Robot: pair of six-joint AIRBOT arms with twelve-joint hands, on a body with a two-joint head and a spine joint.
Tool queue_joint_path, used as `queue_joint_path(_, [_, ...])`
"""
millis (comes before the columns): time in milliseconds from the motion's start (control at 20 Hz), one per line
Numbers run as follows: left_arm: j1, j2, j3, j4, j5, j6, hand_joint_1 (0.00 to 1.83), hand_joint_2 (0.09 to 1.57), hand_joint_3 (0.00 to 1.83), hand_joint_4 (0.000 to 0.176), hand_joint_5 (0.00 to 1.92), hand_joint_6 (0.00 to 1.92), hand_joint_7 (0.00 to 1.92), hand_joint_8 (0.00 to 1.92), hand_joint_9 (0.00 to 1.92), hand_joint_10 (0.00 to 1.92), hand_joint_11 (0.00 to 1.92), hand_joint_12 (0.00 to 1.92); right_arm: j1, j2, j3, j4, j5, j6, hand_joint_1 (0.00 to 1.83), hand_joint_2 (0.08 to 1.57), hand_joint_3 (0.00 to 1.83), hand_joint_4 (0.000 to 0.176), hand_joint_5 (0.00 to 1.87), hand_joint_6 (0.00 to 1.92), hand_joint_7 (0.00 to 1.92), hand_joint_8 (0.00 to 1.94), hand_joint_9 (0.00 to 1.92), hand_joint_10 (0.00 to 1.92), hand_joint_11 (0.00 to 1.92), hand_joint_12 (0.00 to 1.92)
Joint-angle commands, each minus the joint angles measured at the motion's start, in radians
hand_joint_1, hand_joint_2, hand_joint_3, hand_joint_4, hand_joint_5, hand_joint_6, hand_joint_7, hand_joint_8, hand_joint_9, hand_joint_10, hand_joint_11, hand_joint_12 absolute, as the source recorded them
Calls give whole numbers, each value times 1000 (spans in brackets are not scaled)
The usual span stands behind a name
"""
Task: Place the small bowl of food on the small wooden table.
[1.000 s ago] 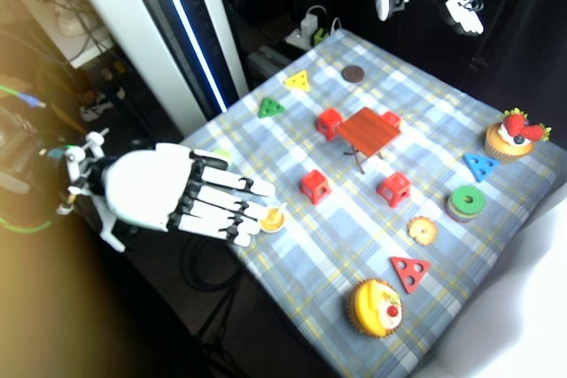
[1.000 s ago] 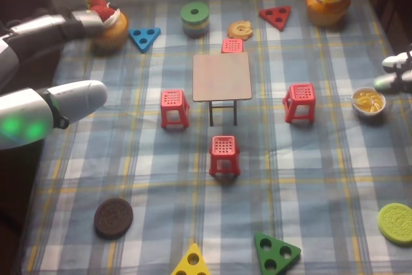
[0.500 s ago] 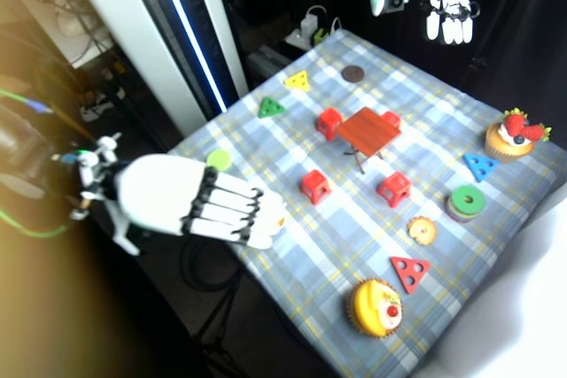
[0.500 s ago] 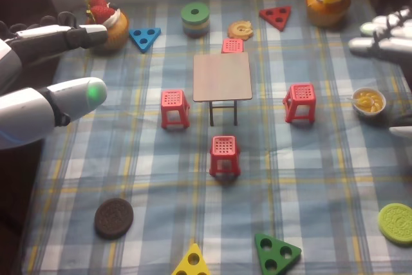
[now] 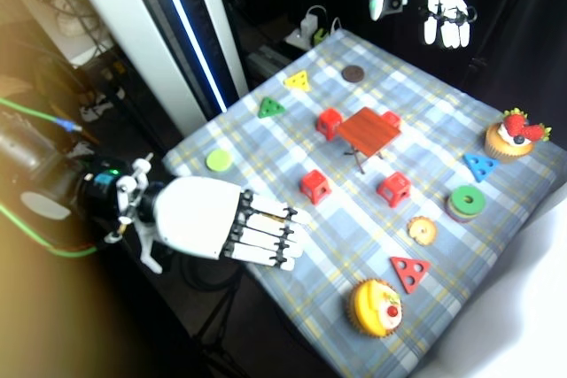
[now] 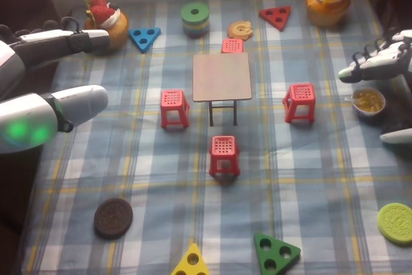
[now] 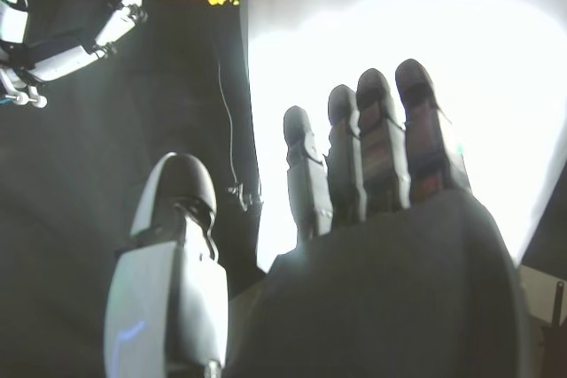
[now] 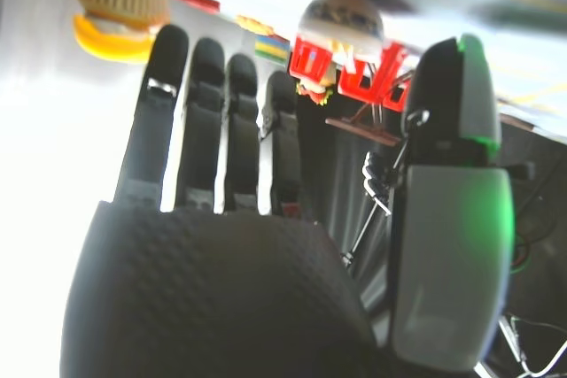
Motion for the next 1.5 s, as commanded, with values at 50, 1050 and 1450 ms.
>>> queue_joint_path(50, [-12,-3,6,13,-111,-5,541,1156,1,114,472,3,328,0,293,2,101,400,26,0,13,8,83,5,1063,991,2,0,575,2,658,6,617,3,378,607])
queue_joint_path(1050, [-11,-3,6,12,-107,-5,540,1159,0,139,456,0,338,0,328,3,50,575,71,-8,22,-28,64,5,1266,1069,4,0,1265,358,964,1167,852,938,496,1560])
queue_joint_path(1450, [-9,-1,8,9,-109,-5,508,1173,2,128,456,2,335,3,319,4,61,586,202,11,-22,-189,148,56,1268,1103,1,0,1062,611,1004,1202,865,1073,633,1488])
